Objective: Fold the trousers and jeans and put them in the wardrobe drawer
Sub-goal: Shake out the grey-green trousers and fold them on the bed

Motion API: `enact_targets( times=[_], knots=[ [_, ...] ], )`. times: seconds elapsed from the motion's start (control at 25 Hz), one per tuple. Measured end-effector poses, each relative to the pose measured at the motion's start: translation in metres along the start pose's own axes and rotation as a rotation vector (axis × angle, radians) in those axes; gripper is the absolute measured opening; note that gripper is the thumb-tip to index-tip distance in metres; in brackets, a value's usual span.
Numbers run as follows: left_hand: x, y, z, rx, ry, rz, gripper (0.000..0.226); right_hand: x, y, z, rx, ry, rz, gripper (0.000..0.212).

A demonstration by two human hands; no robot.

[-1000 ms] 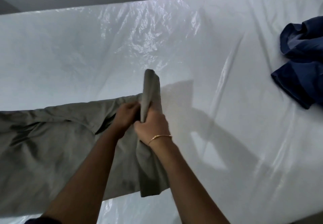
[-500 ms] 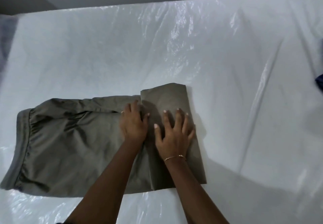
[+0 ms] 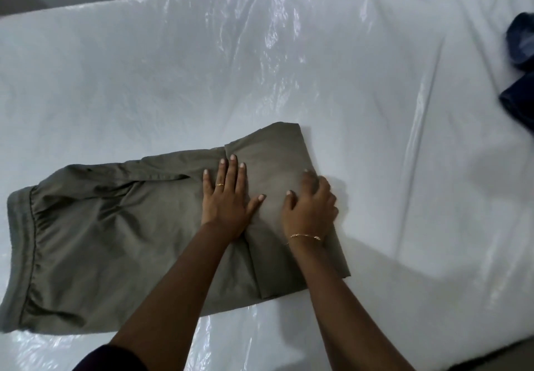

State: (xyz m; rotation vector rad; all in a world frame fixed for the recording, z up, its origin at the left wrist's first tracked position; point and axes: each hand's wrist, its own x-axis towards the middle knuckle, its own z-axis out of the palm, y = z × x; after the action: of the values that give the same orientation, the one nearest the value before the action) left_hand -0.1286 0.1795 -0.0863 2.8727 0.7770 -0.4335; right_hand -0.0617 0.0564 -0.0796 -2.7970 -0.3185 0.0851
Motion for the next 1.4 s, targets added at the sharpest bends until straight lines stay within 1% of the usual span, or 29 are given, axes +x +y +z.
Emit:
enact_targets(
  times=[0.04,0.08,0.12,0.16,0.2,0.24,0.28,0.36,0.4,0.44,0.48,0.52,0.56,0.6,0.64,0.68,0.72,0.76,0.8,0.84,0.88,0.92,0.96,1.0,1.08,1.12,1.2,1.4],
  knots=[
    [0.0,-0.002,-0.004,0.003,-0.005,0.011,0.091,0.01,0.001,-0.013,0.066,-0.119,0.155,0.05],
    [0.001,-0.006,-0.009,-0.026,-0.022,0.031,0.086,0.02,0.003,-0.025,0.153,-0.238,0.292,0.048],
    [0.001,-0.011,-0.014,-0.072,-0.053,0.054,0.086,0.03,0.004,-0.037,0.275,-0.341,0.368,0.04],
    [0.001,-0.016,-0.021,-0.124,-0.076,0.085,0.088,0.035,0.002,-0.049,0.397,-0.435,0.384,0.032],
    [0.001,-0.02,-0.026,-0.197,-0.095,0.099,0.087,0.034,-0.006,-0.062,0.494,-0.511,0.354,0.028],
    [0.0,-0.023,-0.031,-0.341,-0.106,0.094,0.083,0.029,-0.018,-0.072,0.571,-0.559,0.291,0.03],
    [-0.004,-0.026,-0.036,-0.591,-0.098,0.052,0.073,0.021,-0.033,-0.079,0.632,-0.594,0.214,0.036],
    [-0.016,-0.036,-0.048,-1.235,-0.076,-0.115,0.048,-0.001,-0.069,-0.08,0.643,-0.665,0.058,0.052],
    [-0.023,-0.042,-0.053,-1.504,-0.068,-0.186,0.045,-0.013,-0.087,-0.074,0.617,-0.678,-0.016,0.06],
    [-0.029,-0.051,-0.056,-1.694,-0.076,-0.235,0.051,-0.026,-0.105,-0.066,0.567,-0.674,-0.074,0.069],
    [-0.037,-0.062,-0.057,-1.832,-0.072,-0.27,0.059,-0.039,-0.122,-0.056,0.51,-0.678,-0.121,0.077],
    [-0.045,-0.075,-0.058,-1.895,-0.046,-0.304,0.061,-0.052,-0.138,-0.047,0.475,-0.728,-0.148,0.081],
    [-0.052,-0.084,-0.058,-1.898,-0.023,-0.33,0.057,-0.062,-0.148,-0.037,0.482,-0.809,-0.151,0.082],
    [-0.058,-0.095,-0.055,-1.83,0.01,-0.363,0.048,-0.07,-0.157,-0.028,0.52,-0.895,-0.156,0.076],
    [-0.064,-0.109,-0.05,-1.708,0.065,-0.417,0.037,-0.079,-0.164,-0.02,0.555,-0.918,-0.21,0.064],
    [-0.066,-0.117,-0.044,-1.565,0.14,-0.482,0.028,-0.083,-0.164,-0.016,0.553,-0.801,-0.299,0.05],
    [-0.067,-0.126,-0.036,-1.437,0.221,-0.539,0.025,-0.087,-0.16,-0.008,0.508,-0.537,-0.384,0.042],
    [-0.069,-0.133,-0.029,-1.306,0.306,-0.567,0.029,-0.089,-0.153,0.003,0.415,-0.265,-0.439,0.041],
    [-0.069,-0.137,-0.022,-1.167,0.393,-0.55,0.036,-0.09,-0.145,0.015,0.287,-0.136,-0.465,0.042],
    [-0.068,-0.136,-0.016,-1.007,0.469,-0.496,0.04,-0.091,-0.136,0.026,0.167,-0.088,-0.489,0.044],
    [-0.067,-0.133,-0.011,-0.83,0.521,-0.413,0.042,-0.093,-0.127,0.036,0.055,-0.081,-0.513,0.046],
    [-0.064,-0.127,-0.006,-0.652,0.54,-0.337,0.042,-0.095,-0.12,0.048,-0.035,-0.075,-0.545,0.048],
    [-0.061,-0.123,0.002,-0.49,0.54,-0.273,0.044,-0.096,-0.116,0.055,-0.091,-0.074,-0.57,0.05],
    [-0.057,-0.121,0.009,-0.362,0.502,-0.235,0.051,-0.095,-0.114,0.063,-0.11,-0.07,-0.585,0.051],
    [-0.052,-0.121,0.02,-0.205,0.413,-0.218,0.064,-0.094,-0.115,0.069,-0.127,-0.063,-0.584,0.052],
    [-0.048,-0.124,0.027,-0.154,0.399,-0.215,0.067,-0.094,-0.117,0.072,-0.139,-0.059,-0.584,0.053],
    [-0.043,-0.127,0.033,-0.101,0.35,-0.202,0.067,-0.093,-0.118,0.079,-0.164,-0.042,-0.584,0.053],
    [-0.032,-0.127,0.032,-0.07,0.221,-0.214,0.068,-0.084,-0.119,0.092,-0.222,0.019,-0.593,0.051]
  ],
)
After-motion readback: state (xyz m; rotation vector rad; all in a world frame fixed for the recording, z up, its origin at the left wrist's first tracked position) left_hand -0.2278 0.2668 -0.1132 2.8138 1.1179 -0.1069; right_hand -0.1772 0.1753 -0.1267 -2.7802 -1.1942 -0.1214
